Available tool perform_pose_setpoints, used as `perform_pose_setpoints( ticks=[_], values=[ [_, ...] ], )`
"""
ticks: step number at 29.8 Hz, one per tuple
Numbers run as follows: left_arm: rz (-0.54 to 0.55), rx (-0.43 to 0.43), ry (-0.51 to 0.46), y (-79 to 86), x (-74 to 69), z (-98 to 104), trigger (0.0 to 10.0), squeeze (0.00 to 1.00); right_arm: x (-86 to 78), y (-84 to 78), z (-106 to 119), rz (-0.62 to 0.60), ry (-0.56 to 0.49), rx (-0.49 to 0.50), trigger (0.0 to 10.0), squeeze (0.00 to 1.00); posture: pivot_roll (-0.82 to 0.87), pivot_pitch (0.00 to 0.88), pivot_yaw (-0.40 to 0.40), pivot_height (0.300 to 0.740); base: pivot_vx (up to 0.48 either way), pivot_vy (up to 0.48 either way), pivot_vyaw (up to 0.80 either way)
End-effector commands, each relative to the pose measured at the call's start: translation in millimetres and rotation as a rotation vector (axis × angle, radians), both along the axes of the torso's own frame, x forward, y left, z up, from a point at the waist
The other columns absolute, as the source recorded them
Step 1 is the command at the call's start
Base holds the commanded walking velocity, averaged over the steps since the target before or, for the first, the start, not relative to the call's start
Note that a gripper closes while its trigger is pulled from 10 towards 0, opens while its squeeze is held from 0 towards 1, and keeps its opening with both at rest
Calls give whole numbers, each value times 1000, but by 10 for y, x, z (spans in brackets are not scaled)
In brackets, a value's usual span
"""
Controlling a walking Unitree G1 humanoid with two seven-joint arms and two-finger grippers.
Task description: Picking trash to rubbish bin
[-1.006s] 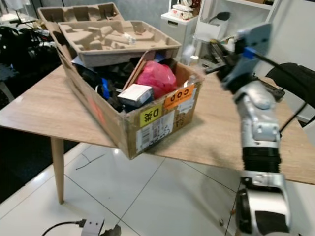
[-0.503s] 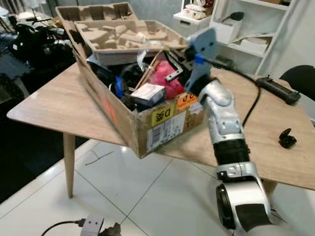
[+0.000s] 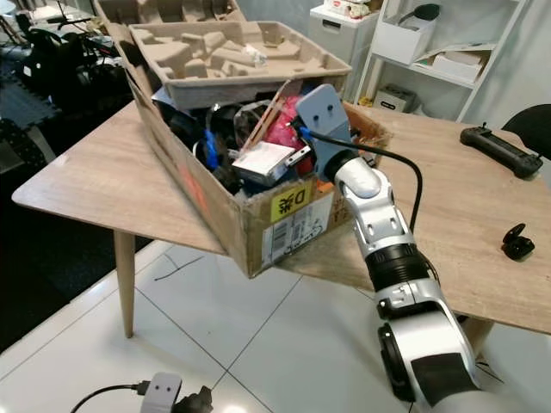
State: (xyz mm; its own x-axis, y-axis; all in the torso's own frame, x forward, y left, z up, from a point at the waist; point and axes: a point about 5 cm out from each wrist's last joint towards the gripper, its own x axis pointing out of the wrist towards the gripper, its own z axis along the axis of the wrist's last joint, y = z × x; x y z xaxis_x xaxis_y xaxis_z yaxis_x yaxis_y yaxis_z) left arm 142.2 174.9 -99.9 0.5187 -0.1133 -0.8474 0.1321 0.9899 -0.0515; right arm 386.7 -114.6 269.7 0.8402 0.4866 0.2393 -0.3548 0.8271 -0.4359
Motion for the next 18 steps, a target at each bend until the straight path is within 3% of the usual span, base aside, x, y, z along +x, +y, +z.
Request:
perform_pose_setpoints(
  ticks=[1,10,18],
  values=[
    [1,-12,60,-34,-167,-64,10000,0,10,-9,-53,5,21,0,10000,1000,59,118,-64,740,0,0,0],
    [3,-13,41,-27,-104,-42,10000,0,-14,-137,203,9,-44,162,10000,1000,59,111,-63,740,0,0,0],
    [-7,-13,43,-24,-96,-40,10000,0,-83,-238,416,35,-96,229,10000,1000,53,108,-62,740,0,0,0]
  ],
)
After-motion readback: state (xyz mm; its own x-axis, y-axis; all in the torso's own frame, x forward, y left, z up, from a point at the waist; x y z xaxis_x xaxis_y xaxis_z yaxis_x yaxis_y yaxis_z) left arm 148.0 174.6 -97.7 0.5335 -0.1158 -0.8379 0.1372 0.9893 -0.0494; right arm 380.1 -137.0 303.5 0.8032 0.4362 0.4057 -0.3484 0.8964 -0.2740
